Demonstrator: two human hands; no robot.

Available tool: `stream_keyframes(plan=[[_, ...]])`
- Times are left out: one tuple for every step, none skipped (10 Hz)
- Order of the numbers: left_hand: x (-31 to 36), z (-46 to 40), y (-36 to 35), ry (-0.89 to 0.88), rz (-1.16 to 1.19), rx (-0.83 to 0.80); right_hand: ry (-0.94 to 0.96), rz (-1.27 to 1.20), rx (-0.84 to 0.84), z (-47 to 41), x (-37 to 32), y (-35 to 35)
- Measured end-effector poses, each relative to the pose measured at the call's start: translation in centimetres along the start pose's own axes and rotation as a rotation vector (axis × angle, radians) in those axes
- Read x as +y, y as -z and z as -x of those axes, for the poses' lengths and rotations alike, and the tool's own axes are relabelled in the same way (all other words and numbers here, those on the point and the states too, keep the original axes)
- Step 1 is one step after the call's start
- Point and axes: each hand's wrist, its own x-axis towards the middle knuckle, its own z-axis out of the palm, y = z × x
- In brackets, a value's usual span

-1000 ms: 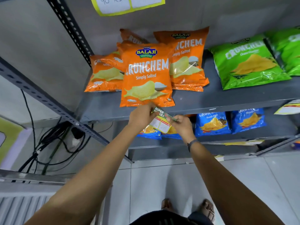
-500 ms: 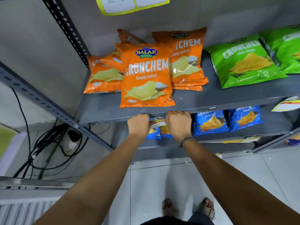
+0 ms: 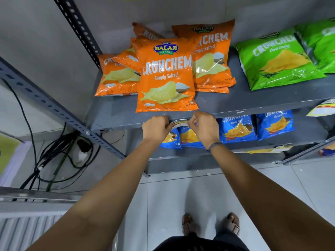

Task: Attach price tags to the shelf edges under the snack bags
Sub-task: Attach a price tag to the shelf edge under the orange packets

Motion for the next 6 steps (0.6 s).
stream_keyframes(plan=[[0.5, -0.1, -0.1, 0.018, -0.007, 0.011, -0.033, 0.008, 0.006, -0.1, -0.1, -0.1], [1.2, -0.2, 0.2, 0.069, -0.009, 0.009, -0.070, 0.014, -0.016, -0.2, -0.1, -0.1], [1.9, -0.7, 0.7, 0.099, -0.068, 0.004, -0.069, 0.036, -0.024, -0.4, -0.3, 0.1], [2.7, -0.6, 1.4, 0.111, -0.164, -0.019, -0.052, 0.049, -0.048, -0.3, -0.5, 0.9], [3.4, -0.1, 2.1, 0.138, -0.231, -0.032, -0.020, 0.070, -0.107, 0.1, -0.6, 1.9], [4.6, 0.7, 3.7, 0.141, -0.233, 0.074, 0.020, 0.164, 0.003, 0.8, -1.4, 3.9]])
